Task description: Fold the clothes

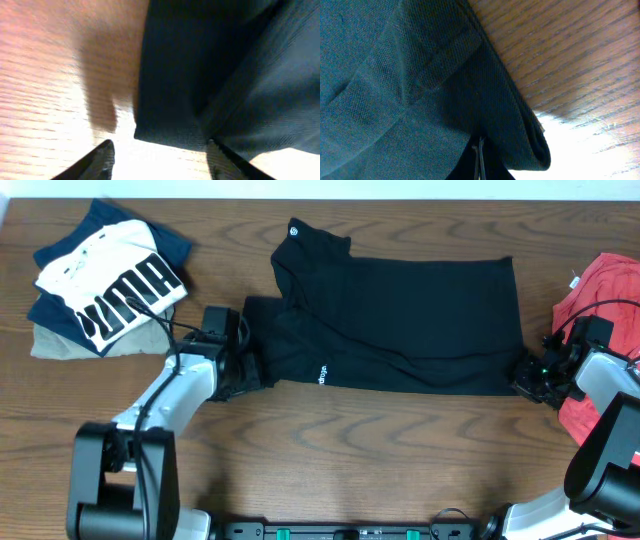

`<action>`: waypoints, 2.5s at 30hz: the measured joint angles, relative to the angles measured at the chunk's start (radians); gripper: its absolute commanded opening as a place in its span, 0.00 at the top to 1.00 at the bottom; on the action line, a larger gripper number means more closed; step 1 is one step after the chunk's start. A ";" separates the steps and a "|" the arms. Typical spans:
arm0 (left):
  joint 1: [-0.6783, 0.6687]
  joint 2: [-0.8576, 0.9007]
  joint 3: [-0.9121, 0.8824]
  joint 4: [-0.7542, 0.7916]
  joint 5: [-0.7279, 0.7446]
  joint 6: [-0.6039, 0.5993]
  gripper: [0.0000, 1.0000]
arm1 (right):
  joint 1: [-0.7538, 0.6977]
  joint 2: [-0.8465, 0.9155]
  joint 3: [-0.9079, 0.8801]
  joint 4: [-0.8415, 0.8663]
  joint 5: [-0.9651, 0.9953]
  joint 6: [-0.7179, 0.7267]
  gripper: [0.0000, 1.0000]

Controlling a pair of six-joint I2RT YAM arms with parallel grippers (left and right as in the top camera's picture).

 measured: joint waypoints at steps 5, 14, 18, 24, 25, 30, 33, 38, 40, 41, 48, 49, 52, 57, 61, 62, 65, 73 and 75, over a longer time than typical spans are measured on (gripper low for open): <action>0.034 -0.024 0.000 0.001 -0.006 -0.009 0.38 | 0.000 0.000 0.000 0.000 0.000 0.000 0.99; 0.045 -0.002 0.000 0.003 -0.001 -0.080 0.38 | 0.000 0.000 0.000 0.000 0.000 0.000 0.99; 0.043 0.048 0.000 0.019 0.016 -0.101 0.54 | 0.000 0.000 0.000 0.000 0.000 0.000 0.99; 0.042 0.076 0.003 0.047 0.024 -0.113 0.94 | 0.000 0.000 0.000 -0.002 0.002 0.000 0.99; 0.042 0.077 0.003 0.050 0.026 -0.111 0.94 | 0.000 0.000 0.000 -0.002 0.002 0.000 0.99; 0.042 0.078 0.003 0.056 0.027 -0.110 0.94 | 0.000 0.000 0.000 -0.003 0.003 0.000 0.99; 0.043 0.078 0.003 0.054 0.027 -0.109 0.94 | 0.000 0.000 0.000 -0.003 0.003 0.000 0.99; 0.061 0.051 0.001 0.017 0.012 -0.106 0.94 | 0.000 0.000 0.000 -0.003 0.003 0.000 0.99; 0.089 0.015 0.000 0.000 -0.007 -0.103 0.94 | 0.000 0.000 0.000 -0.003 0.003 0.000 0.99; 0.105 -0.005 0.000 -0.005 -0.015 -0.103 0.94 | 0.000 0.000 0.000 -0.003 0.003 0.000 0.99; 0.186 -0.113 0.000 -0.069 -0.068 -0.103 0.94 | 0.000 0.000 0.000 -0.004 0.003 0.000 0.99; 0.186 -0.113 0.000 -0.094 -0.069 -0.103 0.94 | 0.000 0.000 0.000 -0.005 0.003 0.000 0.99; 0.185 -0.112 -0.001 -0.161 -0.074 -0.107 0.94 | 0.000 -0.001 0.000 -0.011 0.005 0.000 0.99; 0.185 -0.112 -0.001 -0.148 -0.005 -0.103 0.60 | 0.000 -0.002 0.000 -0.014 0.007 0.000 0.99; 0.185 -0.111 -0.001 -0.127 0.079 -0.111 0.58 | 0.000 -0.002 0.000 -0.015 0.007 0.000 0.99; 0.185 -0.110 -0.001 -0.122 0.093 -0.113 0.58 | 0.000 -0.002 0.000 -0.015 0.007 0.000 0.99; 0.185 -0.096 -0.001 -0.115 0.119 -0.139 0.58 | 0.000 -0.002 0.000 -0.015 0.007 0.000 0.99; 0.183 -0.004 -0.001 -0.096 0.138 -0.293 0.57 | 0.000 -0.002 0.000 -0.016 0.008 0.000 0.99; 0.179 0.018 -0.001 -0.085 0.142 -0.318 0.57 | 0.000 -0.002 0.000 -0.016 0.007 0.000 0.99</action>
